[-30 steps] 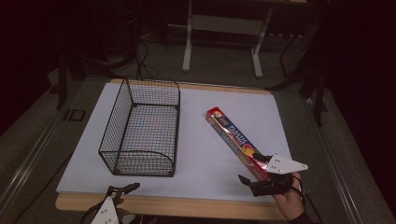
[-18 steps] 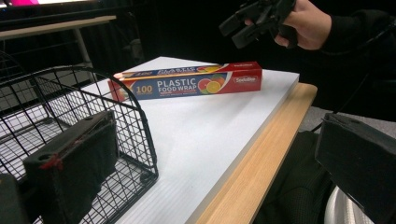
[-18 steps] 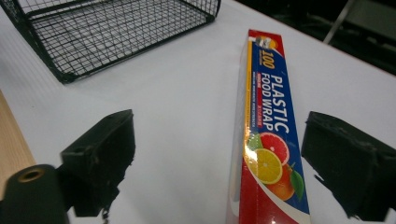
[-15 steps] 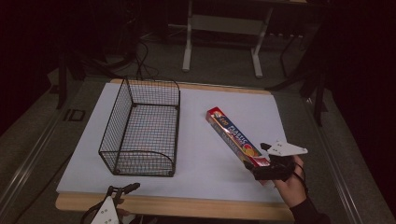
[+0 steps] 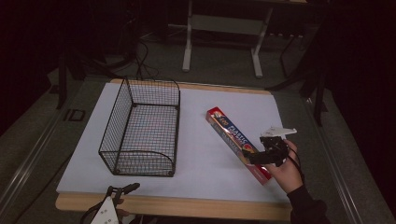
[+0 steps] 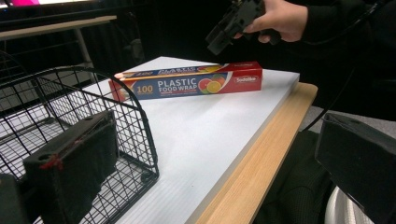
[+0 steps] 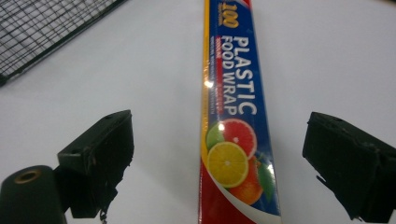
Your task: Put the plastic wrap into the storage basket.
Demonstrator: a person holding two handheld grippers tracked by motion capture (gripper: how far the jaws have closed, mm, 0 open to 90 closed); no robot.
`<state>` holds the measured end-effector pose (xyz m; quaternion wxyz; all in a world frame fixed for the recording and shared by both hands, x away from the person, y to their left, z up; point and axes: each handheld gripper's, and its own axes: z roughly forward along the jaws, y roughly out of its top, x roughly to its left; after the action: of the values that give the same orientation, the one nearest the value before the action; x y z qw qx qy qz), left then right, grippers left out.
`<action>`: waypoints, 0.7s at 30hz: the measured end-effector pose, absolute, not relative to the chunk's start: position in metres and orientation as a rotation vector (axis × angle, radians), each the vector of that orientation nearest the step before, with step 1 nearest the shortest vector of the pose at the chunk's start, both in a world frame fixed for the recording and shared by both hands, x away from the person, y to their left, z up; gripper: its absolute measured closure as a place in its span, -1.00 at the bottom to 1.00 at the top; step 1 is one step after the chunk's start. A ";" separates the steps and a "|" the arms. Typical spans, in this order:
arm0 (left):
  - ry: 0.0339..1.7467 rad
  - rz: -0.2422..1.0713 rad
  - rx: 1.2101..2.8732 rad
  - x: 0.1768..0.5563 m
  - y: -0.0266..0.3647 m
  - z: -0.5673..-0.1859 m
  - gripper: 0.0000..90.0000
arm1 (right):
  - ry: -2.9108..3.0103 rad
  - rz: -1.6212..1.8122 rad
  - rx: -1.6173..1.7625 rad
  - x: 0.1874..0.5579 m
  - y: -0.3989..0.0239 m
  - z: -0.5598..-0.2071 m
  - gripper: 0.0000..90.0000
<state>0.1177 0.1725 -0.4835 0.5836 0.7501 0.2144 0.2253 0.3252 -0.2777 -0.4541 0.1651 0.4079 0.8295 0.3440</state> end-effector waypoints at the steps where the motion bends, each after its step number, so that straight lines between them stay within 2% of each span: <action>1: 0.501 0.526 1.752 0.118 0.172 -0.484 -1.00 | 2.364 0.955 1.172 0.328 -0.277 -0.455 -0.80; 21: 0.499 0.518 1.754 0.118 0.173 -0.484 -1.00 | 2.542 0.600 1.277 0.374 -0.257 -0.472 -0.79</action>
<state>0.1180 0.1727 -0.4837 0.5834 0.7515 0.2136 0.2221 0.3736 -0.2568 -0.4721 0.1168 0.4363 0.8683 0.2051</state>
